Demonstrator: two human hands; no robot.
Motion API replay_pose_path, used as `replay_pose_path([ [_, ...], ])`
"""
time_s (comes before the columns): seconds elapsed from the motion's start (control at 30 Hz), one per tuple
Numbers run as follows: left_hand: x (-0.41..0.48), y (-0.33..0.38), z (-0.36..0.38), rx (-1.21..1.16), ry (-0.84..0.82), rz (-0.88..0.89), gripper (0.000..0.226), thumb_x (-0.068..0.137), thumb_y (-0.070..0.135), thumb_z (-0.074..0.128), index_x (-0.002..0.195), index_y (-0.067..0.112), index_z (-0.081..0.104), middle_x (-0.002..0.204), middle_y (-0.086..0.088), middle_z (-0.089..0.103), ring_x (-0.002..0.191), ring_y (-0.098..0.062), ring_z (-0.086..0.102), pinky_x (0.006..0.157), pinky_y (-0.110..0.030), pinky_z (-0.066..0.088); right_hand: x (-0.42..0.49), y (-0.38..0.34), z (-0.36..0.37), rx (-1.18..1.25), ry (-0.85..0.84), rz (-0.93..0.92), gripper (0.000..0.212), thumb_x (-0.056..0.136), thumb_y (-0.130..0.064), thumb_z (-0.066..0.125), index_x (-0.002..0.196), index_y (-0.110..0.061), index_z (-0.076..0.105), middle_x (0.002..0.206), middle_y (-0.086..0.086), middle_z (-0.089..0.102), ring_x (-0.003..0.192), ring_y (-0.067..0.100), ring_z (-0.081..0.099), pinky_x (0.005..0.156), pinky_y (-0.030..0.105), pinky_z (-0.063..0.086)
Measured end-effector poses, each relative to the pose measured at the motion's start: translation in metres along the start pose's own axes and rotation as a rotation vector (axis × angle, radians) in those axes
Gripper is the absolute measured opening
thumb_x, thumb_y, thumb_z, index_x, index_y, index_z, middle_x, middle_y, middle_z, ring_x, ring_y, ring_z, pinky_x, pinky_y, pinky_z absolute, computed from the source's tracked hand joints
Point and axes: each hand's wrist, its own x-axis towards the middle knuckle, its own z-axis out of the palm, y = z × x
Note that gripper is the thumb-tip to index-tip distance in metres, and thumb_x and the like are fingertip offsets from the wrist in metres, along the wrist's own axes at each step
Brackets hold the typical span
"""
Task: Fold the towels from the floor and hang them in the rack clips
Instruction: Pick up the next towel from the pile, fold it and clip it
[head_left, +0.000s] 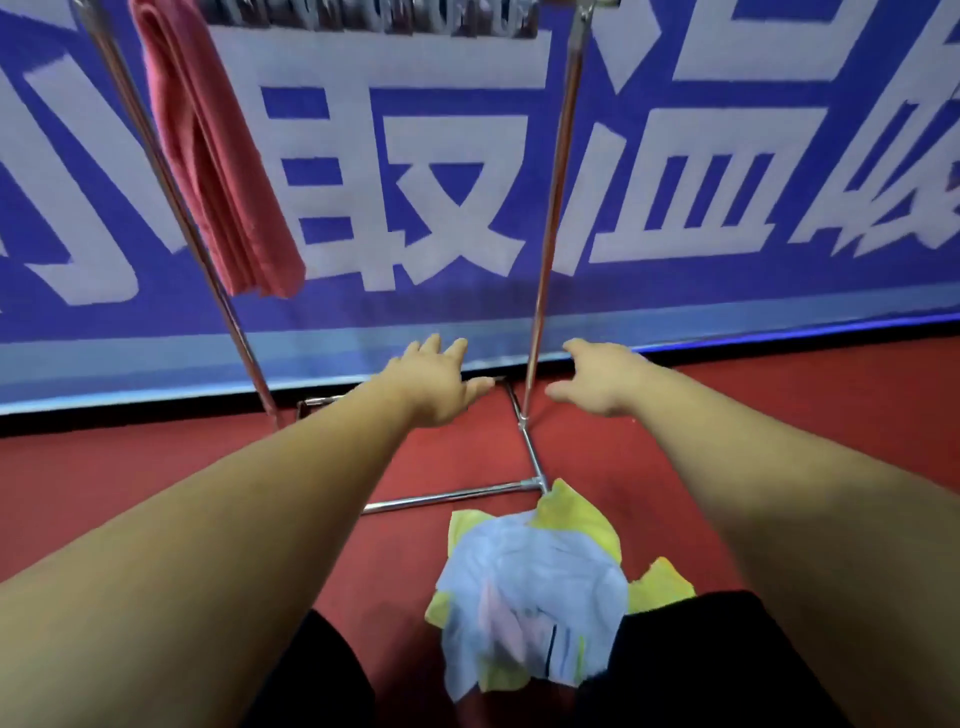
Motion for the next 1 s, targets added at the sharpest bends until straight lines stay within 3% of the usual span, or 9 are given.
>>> replay_pose_path([
  [0.2,0.068,-0.008,0.131,-0.053,-0.218,-0.016,0.089,0.105,0.068,0.040,0.171,0.017,0.009,0.177,-0.023,0.006,0.164,-0.041,0.009,0.132,-0.051,0.017,0.056,0.048,0.125,0.058,-0.201,0.106,0.076,0.094,-0.055,0.063,0.156,-0.016,0.042,0.152,0.016,0.057,0.142,0.038,0.050,0.115,0.045,0.043],
  [0.33,0.091,-0.005,0.211,-0.087,-0.330,-0.015,0.088,0.106,0.064,0.042,0.171,0.017,0.007,0.176,-0.025,0.006,0.163,-0.042,0.008,0.132,-0.050,0.016,0.077,0.083,0.205,0.060,-0.327,0.181,0.063,0.094,-0.053,0.062,0.145,-0.019,0.049,0.149,0.014,0.059,0.138,0.037,0.053,0.110,0.042,0.045],
  [0.47,0.102,-0.001,0.269,-0.099,-0.426,-0.009,0.086,0.107,0.062,0.043,0.171,0.019,0.005,0.177,-0.021,0.003,0.164,-0.041,0.005,0.132,-0.050,0.014,0.090,0.101,0.283,0.040,-0.456,0.215,0.063,0.097,-0.052,0.058,0.148,-0.016,0.047,0.153,0.013,0.055,0.141,0.037,0.051,0.113,0.045,0.043],
  [0.63,0.109,-0.017,0.314,-0.062,-0.503,-0.004,0.090,0.108,0.059,0.043,0.170,0.018,-0.007,0.178,-0.016,-0.009,0.165,-0.036,-0.004,0.133,-0.049,0.010,0.098,0.094,0.355,0.024,-0.572,0.200,0.057,0.104,-0.039,0.052,0.159,-0.028,0.041,0.166,0.006,0.041,0.153,0.034,0.035,0.125,0.054,0.025],
  [0.77,0.106,-0.025,0.336,-0.090,-0.542,0.013,0.092,0.107,0.056,0.048,0.170,0.020,-0.007,0.178,-0.015,-0.008,0.165,-0.035,-0.003,0.133,-0.047,0.010,0.098,0.098,0.396,-0.032,-0.597,0.187,0.060,0.098,-0.037,0.064,0.155,-0.030,0.049,0.168,0.009,0.034,0.154,0.035,0.033,0.121,0.055,0.030],
  [0.9,0.103,-0.038,0.354,-0.105,-0.589,-0.037,0.092,0.107,0.055,0.050,0.170,0.022,-0.006,0.179,-0.013,-0.007,0.165,-0.034,-0.002,0.132,-0.051,0.014,0.094,0.118,0.424,-0.055,-0.763,0.345,0.075,0.098,-0.047,0.060,0.165,-0.039,0.028,0.175,0.019,0.006,0.160,0.045,0.010,0.126,0.059,0.018],
  [1.0,0.100,-0.046,0.361,-0.117,-0.606,-0.073,0.092,0.106,0.056,0.050,0.171,0.023,-0.006,0.179,-0.013,-0.007,0.165,-0.035,-0.002,0.132,-0.051,0.014,0.095,0.128,0.438,-0.067,-0.852,0.367,0.080,0.095,-0.054,0.053,0.167,-0.041,0.022,0.177,0.013,0.004,0.162,0.041,0.006,0.128,0.061,0.014],
])
